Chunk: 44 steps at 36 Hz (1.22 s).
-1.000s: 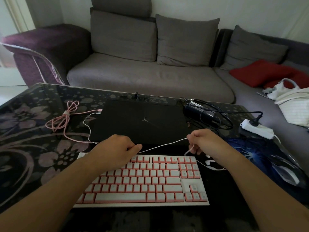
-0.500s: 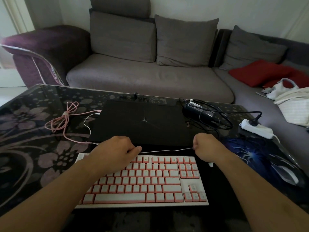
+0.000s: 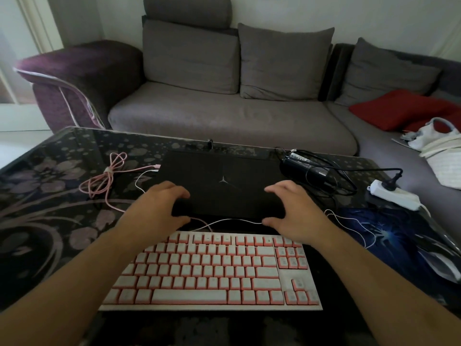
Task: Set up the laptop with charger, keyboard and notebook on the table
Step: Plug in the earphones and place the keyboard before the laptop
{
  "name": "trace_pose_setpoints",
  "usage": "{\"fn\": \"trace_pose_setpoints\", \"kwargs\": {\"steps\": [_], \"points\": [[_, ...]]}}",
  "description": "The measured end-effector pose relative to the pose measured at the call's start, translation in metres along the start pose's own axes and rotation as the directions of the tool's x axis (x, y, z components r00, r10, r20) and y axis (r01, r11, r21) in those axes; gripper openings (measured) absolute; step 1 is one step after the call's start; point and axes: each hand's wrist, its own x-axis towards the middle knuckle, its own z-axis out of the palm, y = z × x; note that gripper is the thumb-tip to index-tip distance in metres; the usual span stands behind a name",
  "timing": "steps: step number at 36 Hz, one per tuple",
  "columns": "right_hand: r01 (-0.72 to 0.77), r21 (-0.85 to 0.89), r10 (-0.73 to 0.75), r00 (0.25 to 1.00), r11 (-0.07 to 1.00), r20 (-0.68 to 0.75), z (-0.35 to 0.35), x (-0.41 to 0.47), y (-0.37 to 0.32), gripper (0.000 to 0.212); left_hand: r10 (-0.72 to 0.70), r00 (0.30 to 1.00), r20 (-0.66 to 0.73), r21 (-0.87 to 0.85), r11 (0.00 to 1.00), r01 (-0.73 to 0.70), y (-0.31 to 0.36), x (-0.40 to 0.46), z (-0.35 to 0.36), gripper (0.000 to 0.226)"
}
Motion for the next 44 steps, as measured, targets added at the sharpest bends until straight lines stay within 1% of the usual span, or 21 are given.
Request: {"fn": "trace_pose_setpoints", "kwargs": {"steps": [5,9,11,13,15,16,18,20,22,24,26,28,31,33,36,39,41,43,44], "points": [[0.1,-0.109,-0.11,0.991,0.989,-0.082,0.018,0.008,-0.034,0.075,0.064,0.998,-0.029,0.043,0.997,-0.063,0.01,0.009,0.008,0.049],[0.167,-0.221,-0.189,0.978,0.961,-0.083,0.029,0.016,-0.05,0.075,0.097,0.995,-0.033,0.085,0.992,-0.094,0.019,0.018,0.014,0.05],[0.183,-0.253,-0.212,0.973,0.95,-0.09,0.031,0.02,-0.051,0.073,0.11,0.993,-0.033,0.078,0.991,-0.107,0.02,0.02,0.017,0.048],[0.212,-0.272,-0.249,0.962,0.939,-0.109,0.031,0.021,-0.05,0.07,0.138,0.988,-0.064,0.031,0.99,-0.136,0.022,0.019,0.016,0.039],[0.258,-0.299,-0.306,0.943,0.919,-0.127,0.031,0.02,-0.05,0.064,0.185,0.978,-0.094,-0.05,0.98,-0.19,0.027,0.015,0.012,0.023],[0.278,-0.308,-0.331,0.934,0.91,-0.134,0.03,0.02,-0.051,0.062,0.21,0.975,-0.074,-0.089,0.972,-0.216,0.031,0.012,0.009,0.015],[0.311,-0.32,-0.371,0.917,0.895,-0.148,0.029,0.019,-0.052,0.058,0.25,0.968,0.034,-0.136,0.96,-0.244,0.039,0.006,0.003,0.006],[0.337,-0.34,-0.411,0.895,0.878,-0.174,0.027,0.018,-0.052,0.054,0.291,0.947,0.14,-0.159,0.95,-0.268,0.045,0.0,0.001,0.013],[0.352,-0.372,-0.445,0.872,0.859,-0.204,0.025,0.016,-0.052,0.048,0.309,0.928,0.207,-0.141,0.948,-0.284,0.049,-0.005,0.005,0.023],[0.358,-0.387,-0.466,0.852,0.85,-0.237,0.025,0.015,-0.053,0.041,0.313,0.928,0.2,-0.103,0.949,-0.298,0.052,-0.008,0.01,0.031],[0.372,-0.39,-0.49,0.83,0.842,-0.267,0.025,0.014,-0.054,0.036,0.27,0.943,0.195,-0.084,0.962,-0.258,0.055,-0.007,0.013,0.037],[0.39,-0.377,-0.507,0.811,0.84,-0.292,0.024,0.014,-0.054,0.03,0.211,0.953,0.217,-0.063,0.977,-0.202,0.057,-0.004,0.014,0.045],[0.396,-0.345,-0.504,0.801,0.851,-0.324,0.023,0.012,-0.055,0.022,0.167,0.951,0.261,0.004,0.985,-0.174,0.058,-0.002,0.016,0.057],[0.398,-0.348,-0.512,0.782,0.849,-0.354,0.022,0.012,-0.055,0.016,0.14,0.953,0.268,0.02,0.988,-0.151,0.058,-0.002,0.018,0.062],[0.39,-0.371,-0.529,0.728,0.843,-0.437,0.015,0.017,-0.055,0.008,0.132,0.967,0.218,0.039,0.989,-0.144,0.056,0.0,0.02,0.065],[0.368,-0.389,-0.531,0.669,0.845,-0.521,0.0,0.031,-0.058,0.011,0.177,0.956,0.234,0.099,0.974,-0.204,0.056,-0.001,0.02,0.048],[0.344,-0.389,-0.517,0.63,0.854,-0.579,-0.015,0.045,-0.061,0.009,0.195,0.95,0.244,0.089,0.971,-0.222,0.057,-0.002,0.018,0.044],[0.304,-0.368,-0.476,0.622,0.879,-0.622,-0.033,0.063,-0.068,0.011,0.199,0.948,0.25,0.084,0.971,-0.226,0.056,-0.002,0.018,0.046],[0.273,-0.359,-0.447,0.636,0.893,-0.629,-0.042,0.073,-0.071,0.014,0.192,0.951,0.242,0.08,0.973,-0.217,0.055,-0.002,0.02,0.051]]}}
